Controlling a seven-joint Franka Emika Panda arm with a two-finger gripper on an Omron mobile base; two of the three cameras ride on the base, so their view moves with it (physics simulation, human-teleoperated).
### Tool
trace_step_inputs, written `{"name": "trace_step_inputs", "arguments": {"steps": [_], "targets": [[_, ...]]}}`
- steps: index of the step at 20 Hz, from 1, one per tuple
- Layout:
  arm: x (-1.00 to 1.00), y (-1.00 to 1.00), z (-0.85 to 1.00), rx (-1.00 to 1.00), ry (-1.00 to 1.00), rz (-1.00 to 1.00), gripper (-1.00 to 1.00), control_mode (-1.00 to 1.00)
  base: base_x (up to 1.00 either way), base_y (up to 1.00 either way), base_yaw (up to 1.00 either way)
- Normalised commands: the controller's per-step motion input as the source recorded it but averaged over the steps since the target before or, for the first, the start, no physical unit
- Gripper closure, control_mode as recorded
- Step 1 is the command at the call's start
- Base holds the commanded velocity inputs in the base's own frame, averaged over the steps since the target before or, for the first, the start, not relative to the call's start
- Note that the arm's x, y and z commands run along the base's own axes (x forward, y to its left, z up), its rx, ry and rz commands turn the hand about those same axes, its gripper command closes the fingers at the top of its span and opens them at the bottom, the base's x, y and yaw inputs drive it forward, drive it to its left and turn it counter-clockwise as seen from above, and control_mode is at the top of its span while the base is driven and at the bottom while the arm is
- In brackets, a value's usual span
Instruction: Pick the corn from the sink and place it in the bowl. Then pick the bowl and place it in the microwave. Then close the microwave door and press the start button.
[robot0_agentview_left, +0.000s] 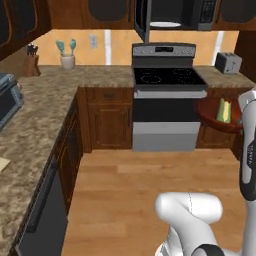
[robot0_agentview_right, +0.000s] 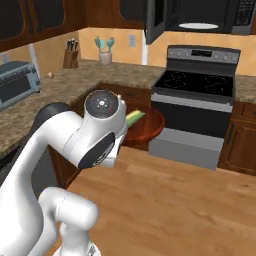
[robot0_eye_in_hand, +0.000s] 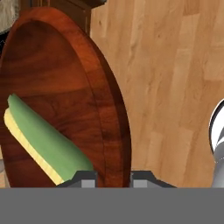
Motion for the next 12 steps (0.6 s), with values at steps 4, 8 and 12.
{"name": "trace_step_inputs", "arguments": {"steps": [4, 8, 12], "targets": [[0.0, 0.0, 0.0, 0.0, 0.0, 0.0, 1.0, 1.0, 1.0, -0.39, -0.17], [0.0, 0.0, 0.0, 0.0, 0.0, 0.0, 1.0, 1.0, 1.0, -0.44, -0.13], [0.0, 0.0, 0.0, 0.0, 0.0, 0.0, 1.0, 1.0, 1.0, -0.76, -0.1]]}}
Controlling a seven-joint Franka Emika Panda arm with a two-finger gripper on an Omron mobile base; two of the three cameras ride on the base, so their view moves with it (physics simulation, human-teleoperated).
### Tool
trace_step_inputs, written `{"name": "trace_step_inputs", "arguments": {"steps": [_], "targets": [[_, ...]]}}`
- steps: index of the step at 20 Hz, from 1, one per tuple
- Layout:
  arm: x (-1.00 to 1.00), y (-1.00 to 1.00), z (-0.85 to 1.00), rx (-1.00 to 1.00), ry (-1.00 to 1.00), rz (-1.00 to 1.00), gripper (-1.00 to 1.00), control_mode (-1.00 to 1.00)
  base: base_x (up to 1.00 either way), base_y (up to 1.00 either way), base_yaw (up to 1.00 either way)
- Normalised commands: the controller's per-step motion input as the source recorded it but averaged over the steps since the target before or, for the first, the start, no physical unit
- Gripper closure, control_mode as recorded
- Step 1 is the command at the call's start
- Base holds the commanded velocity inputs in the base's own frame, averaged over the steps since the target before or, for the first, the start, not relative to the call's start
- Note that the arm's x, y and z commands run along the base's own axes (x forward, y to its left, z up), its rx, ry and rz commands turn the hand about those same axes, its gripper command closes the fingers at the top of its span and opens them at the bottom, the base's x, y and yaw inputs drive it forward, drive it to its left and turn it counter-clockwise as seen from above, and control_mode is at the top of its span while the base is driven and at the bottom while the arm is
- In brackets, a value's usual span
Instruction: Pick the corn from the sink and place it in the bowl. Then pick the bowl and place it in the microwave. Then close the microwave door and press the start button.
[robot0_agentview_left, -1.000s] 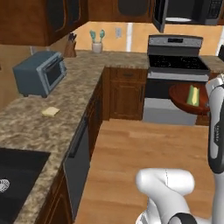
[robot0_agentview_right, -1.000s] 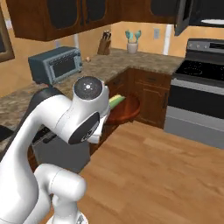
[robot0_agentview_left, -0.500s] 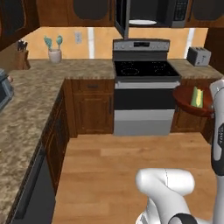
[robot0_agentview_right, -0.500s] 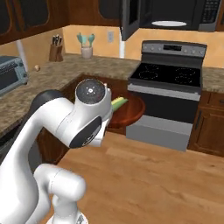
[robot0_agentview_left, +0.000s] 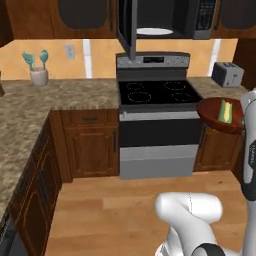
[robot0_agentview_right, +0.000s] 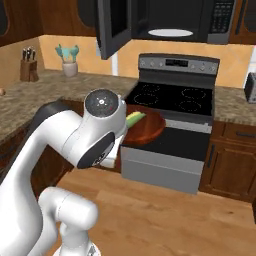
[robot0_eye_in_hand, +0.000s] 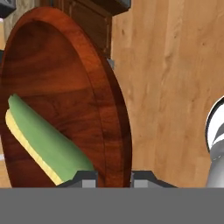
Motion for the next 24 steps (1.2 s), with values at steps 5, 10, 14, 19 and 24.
{"name": "trace_step_inputs", "arguments": {"steps": [5, 10, 14, 19, 24], "targets": [[0.0, 0.0, 0.0, 0.0, 0.0, 0.0, 1.0, 1.0, 1.0, -0.73, -0.07], [0.0, 0.0, 0.0, 0.0, 0.0, 0.0, 1.0, 1.0, 0.96, -0.3, -0.11], [0.0, 0.0, 0.0, 0.0, 0.0, 0.0, 1.0, 1.0, 0.86, 0.0, -0.09], [0.0, 0.0, 0.0, 0.0, 0.0, 0.0, 1.0, 1.0, 0.63, 0.01, -0.01], [0.0, 0.0, 0.0, 0.0, 0.0, 0.0, 1.0, 1.0, 0.55, 0.25, -0.02]]}}
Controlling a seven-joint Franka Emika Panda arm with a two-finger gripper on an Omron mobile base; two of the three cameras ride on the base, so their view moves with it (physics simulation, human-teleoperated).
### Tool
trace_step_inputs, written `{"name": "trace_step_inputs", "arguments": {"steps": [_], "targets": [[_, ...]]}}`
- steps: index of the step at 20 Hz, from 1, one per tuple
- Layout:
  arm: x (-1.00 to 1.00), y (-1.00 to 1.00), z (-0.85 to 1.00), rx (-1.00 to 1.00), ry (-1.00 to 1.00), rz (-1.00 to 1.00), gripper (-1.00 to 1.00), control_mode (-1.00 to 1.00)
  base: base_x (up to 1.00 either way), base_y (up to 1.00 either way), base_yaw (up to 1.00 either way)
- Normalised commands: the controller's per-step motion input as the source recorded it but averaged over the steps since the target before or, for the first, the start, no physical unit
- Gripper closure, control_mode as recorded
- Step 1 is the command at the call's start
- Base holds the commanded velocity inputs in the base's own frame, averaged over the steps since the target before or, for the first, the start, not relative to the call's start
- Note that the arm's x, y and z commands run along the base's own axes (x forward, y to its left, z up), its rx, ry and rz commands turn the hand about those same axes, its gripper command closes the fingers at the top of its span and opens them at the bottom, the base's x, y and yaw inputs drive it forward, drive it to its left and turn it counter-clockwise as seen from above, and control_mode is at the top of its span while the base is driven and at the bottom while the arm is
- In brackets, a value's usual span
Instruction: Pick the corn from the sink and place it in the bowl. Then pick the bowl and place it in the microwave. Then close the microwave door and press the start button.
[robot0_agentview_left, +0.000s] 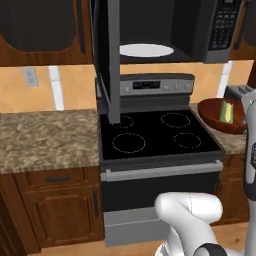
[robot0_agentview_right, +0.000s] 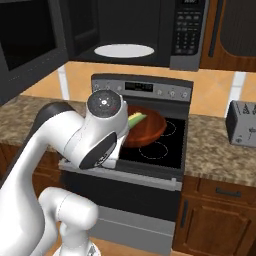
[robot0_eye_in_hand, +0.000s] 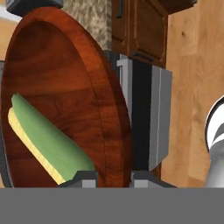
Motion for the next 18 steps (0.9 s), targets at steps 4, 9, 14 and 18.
{"name": "trace_step_inputs", "arguments": {"steps": [4, 9, 14, 18], "targets": [[0.0, 0.0, 0.0, 0.0, 0.0, 0.0, 1.0, 1.0, 0.61, 0.0, 0.0], [0.0, 0.0, 0.0, 0.0, 0.0, 0.0, 1.0, 1.0, 0.58, 0.05, 0.0], [0.0, 0.0, 0.0, 0.0, 0.0, 0.0, 1.0, 1.0, 0.56, 0.07, -0.05], [0.0, 0.0, 0.0, 0.0, 0.0, 0.0, 1.0, 1.0, 0.54, 0.1, -0.1]]}}
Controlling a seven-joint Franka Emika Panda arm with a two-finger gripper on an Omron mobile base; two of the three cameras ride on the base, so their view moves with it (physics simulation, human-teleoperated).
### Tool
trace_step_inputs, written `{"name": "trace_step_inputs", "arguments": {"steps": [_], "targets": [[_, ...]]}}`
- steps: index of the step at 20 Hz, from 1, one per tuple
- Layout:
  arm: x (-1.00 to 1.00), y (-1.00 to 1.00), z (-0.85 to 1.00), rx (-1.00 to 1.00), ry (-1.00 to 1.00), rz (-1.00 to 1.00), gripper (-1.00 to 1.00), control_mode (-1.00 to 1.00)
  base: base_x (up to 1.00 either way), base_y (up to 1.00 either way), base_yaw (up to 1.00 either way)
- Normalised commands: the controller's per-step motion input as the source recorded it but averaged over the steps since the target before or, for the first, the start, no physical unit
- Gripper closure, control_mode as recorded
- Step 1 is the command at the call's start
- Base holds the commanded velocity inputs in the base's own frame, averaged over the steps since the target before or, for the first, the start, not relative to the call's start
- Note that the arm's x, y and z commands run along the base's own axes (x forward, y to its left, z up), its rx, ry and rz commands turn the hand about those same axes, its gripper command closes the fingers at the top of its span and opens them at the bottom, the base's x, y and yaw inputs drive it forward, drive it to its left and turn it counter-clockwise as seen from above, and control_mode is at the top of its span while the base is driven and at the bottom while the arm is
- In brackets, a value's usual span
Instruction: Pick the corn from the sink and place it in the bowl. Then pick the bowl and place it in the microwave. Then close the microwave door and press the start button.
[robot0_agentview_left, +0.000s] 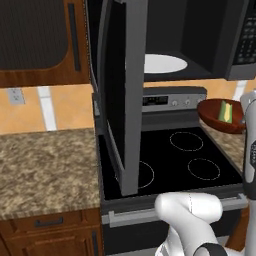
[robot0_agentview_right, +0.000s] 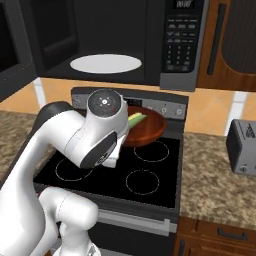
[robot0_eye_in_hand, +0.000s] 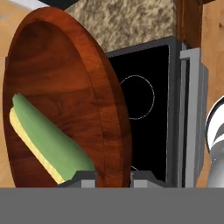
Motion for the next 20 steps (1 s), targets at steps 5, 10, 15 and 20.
{"name": "trace_step_inputs", "arguments": {"steps": [5, 10, 15, 20], "targets": [[0.0, 0.0, 0.0, 0.0, 0.0, 0.0, 1.0, 1.0, 0.38, 0.15, -0.1], [0.0, 0.0, 0.0, 0.0, 0.0, 0.0, 1.0, 1.0, 0.16, 0.02, -0.03], [0.0, 0.0, 0.0, 0.0, 0.0, 0.0, 1.0, 1.0, 0.0, 0.0, -0.01], [-0.61, 0.04, 0.14, 0.0, -0.11, 0.0, 1.0, -1.0, -0.03, 0.0, 0.0]]}}
